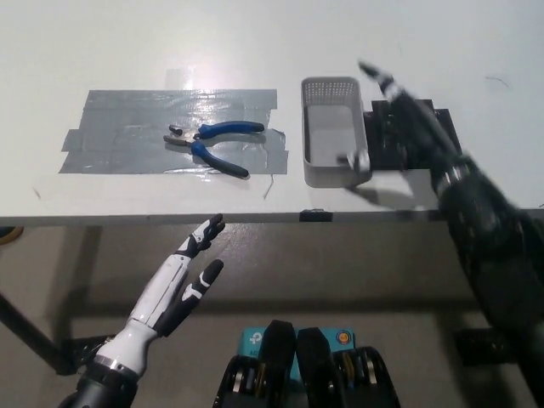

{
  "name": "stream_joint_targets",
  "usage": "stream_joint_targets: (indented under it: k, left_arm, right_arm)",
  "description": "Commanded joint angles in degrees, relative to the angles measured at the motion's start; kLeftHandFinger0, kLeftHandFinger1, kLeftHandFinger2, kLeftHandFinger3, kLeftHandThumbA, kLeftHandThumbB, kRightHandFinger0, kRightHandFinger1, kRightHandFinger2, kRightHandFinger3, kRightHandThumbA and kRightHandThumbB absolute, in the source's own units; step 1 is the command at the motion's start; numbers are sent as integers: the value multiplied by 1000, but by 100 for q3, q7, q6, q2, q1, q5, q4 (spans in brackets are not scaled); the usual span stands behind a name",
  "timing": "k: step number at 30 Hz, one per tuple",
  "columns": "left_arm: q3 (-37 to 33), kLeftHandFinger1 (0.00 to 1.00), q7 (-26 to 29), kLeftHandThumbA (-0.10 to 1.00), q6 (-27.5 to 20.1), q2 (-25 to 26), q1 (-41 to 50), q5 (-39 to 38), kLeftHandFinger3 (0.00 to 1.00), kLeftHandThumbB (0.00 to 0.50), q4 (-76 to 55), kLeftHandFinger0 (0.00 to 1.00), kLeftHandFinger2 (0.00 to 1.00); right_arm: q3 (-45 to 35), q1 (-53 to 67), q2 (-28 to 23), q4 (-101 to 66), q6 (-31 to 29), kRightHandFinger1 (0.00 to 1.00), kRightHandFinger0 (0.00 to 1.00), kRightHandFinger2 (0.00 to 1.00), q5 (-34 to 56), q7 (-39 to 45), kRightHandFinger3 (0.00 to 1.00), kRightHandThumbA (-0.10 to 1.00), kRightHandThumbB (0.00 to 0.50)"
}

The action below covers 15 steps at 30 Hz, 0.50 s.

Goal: The robot picks the blue plier placed on top of the container and places it on the grey area of the table

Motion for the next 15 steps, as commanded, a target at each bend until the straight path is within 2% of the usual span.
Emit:
stream_joint_targets:
  k: [1, 4, 9, 11, 13, 15]
  left_arm:
    - [548, 1000, 363, 1000, -145, -2, -404, -341, 1000, 69, 135, 1000, 1000]
    - [566, 1000, 369, 1000, -116, 5, -296, -341, 1000, 89, 140, 1000, 1000]
    - [576, 1000, 342, 1000, -67, 30, -125, -336, 1000, 85, 89, 1000, 1000]
    - [576, 1000, 355, 1000, -96, 26, -73, -309, 1000, 80, 68, 1000, 1000]
    - [568, 1000, 336, 1000, -121, 30, 6, -298, 1000, 83, 41, 1000, 1000]
    - [579, 1000, 343, 1000, -81, -11, 126, -272, 1000, 86, -30, 1000, 1000]
  right_arm:
    - [-757, 1457, -409, -6555, 577, 1000, 1000, 1000, 2337, 184, 1000, 983, 368]
    - [-596, 2047, -235, -6548, 387, 1000, 1000, 1000, 2590, 88, 1000, 963, 379]
    - [-312, 3013, 116, -6181, -259, 1000, 1000, 1000, 2477, -58, 1000, 982, 359]
    - [-255, 3438, 319, -5542, -771, 1000, 1000, 1000, 2332, -153, 1000, 1000, 375]
    - [-255, 3641, 452, -5125, -1045, 1000, 1000, 1000, 2173, -223, 1000, 1000, 344]
    - [-274, 3840, 653, -4214, -1465, 1000, 1000, 1000, 2364, -186, 1000, 975, 244]
